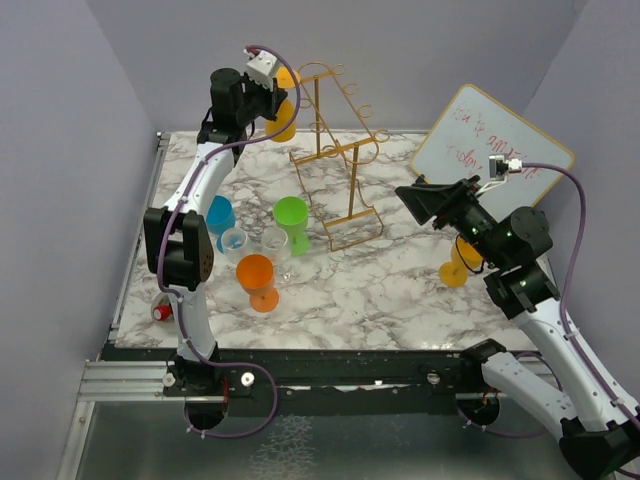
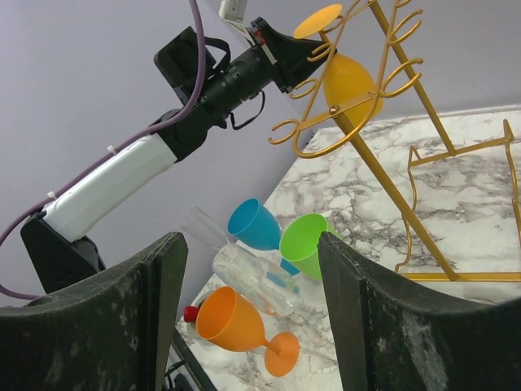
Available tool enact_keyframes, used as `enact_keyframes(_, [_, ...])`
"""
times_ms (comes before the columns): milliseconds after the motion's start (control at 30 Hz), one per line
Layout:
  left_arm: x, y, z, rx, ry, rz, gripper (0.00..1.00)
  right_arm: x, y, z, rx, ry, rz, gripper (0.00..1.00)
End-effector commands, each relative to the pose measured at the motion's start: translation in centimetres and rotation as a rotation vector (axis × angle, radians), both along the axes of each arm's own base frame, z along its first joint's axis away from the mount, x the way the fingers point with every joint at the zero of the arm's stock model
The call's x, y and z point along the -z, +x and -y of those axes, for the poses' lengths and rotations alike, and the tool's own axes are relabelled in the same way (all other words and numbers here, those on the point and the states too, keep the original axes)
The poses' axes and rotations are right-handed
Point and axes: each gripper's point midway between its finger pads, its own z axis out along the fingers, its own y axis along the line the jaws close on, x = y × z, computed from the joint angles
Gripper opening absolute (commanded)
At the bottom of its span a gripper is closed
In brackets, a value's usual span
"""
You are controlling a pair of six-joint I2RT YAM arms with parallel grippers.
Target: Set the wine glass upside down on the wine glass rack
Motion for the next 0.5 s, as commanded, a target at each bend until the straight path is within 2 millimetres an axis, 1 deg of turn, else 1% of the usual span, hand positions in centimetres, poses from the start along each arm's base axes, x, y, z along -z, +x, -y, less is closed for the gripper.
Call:
enact_keyframes(0, [-0.16, -0.46, 1.15, 0.094, -0.020, -0.001, 0.00, -1.04, -0.29, -0.36, -0.024, 0.002, 0.028, 0.70])
enact_keyframes(233, [0.27, -1.23, 1.66, 0.138, -0.024, -0.005, 0.00, -0.88, -0.25, -0.50, -0.031, 0.006, 0.025, 0.70])
enact_keyframes(333, [0.29, -1.24, 1.73, 0.143, -0.032, -0.005, 0.00, -0.87, -0.23, -0.49, -0.030, 0.005, 0.025, 0.70])
enact_keyframes(400, [0.25, -1.19, 1.76, 0.145, -0.037, -0.006, 0.03, -0.79, -0.16, -0.50, -0.029, 0.004, 0.022, 0.70])
enact_keyframes(467, [0.59, -1.15, 1.75, 0.148, -0.041, -0.017, 0.09, -0.76, -0.20, -0.46, -0.028, 0.005, 0.020, 0.70])
